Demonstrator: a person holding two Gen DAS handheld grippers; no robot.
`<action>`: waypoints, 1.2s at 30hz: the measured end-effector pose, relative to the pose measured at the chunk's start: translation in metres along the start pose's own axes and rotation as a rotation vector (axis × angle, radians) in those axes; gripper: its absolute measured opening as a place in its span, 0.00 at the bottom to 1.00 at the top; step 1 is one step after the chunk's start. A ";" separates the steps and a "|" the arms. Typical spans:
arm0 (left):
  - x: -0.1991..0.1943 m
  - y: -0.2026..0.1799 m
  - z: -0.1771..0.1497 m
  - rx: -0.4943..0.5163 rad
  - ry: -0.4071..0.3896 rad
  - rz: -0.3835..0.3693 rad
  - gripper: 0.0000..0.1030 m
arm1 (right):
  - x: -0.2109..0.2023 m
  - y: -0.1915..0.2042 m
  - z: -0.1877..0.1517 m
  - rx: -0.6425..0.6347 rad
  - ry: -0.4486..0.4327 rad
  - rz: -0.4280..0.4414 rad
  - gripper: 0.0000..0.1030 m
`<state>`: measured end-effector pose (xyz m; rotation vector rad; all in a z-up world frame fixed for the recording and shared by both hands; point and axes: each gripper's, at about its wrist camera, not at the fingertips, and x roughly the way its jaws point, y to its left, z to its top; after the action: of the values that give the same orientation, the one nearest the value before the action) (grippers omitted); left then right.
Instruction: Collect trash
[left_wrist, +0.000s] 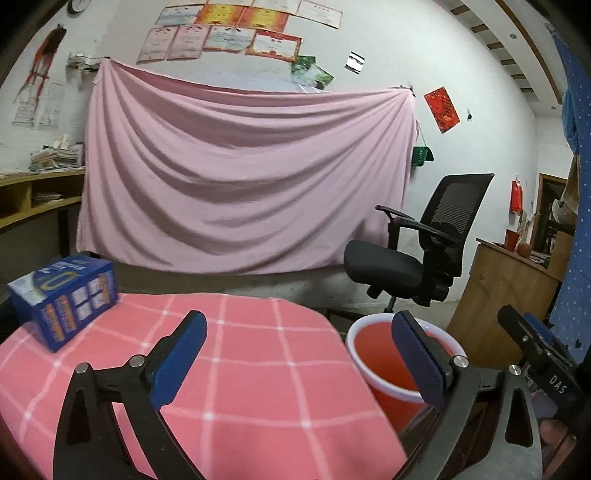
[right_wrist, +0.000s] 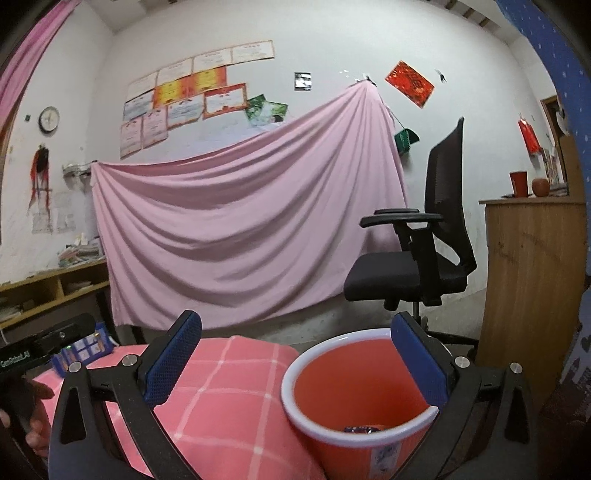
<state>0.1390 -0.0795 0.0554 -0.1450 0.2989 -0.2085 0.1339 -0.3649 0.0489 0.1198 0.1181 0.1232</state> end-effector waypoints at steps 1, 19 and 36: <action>-0.007 0.002 -0.002 0.001 -0.007 0.005 0.96 | -0.005 0.004 0.000 -0.006 -0.003 0.003 1.00; -0.094 0.037 -0.054 0.022 -0.005 0.077 0.98 | -0.084 0.061 -0.032 -0.076 -0.027 -0.029 1.00; -0.111 0.033 -0.086 0.078 -0.032 0.138 0.98 | -0.083 0.068 -0.059 -0.105 0.035 -0.035 1.00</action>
<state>0.0149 -0.0319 -0.0013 -0.0502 0.2672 -0.0809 0.0373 -0.3021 0.0082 0.0105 0.1487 0.0969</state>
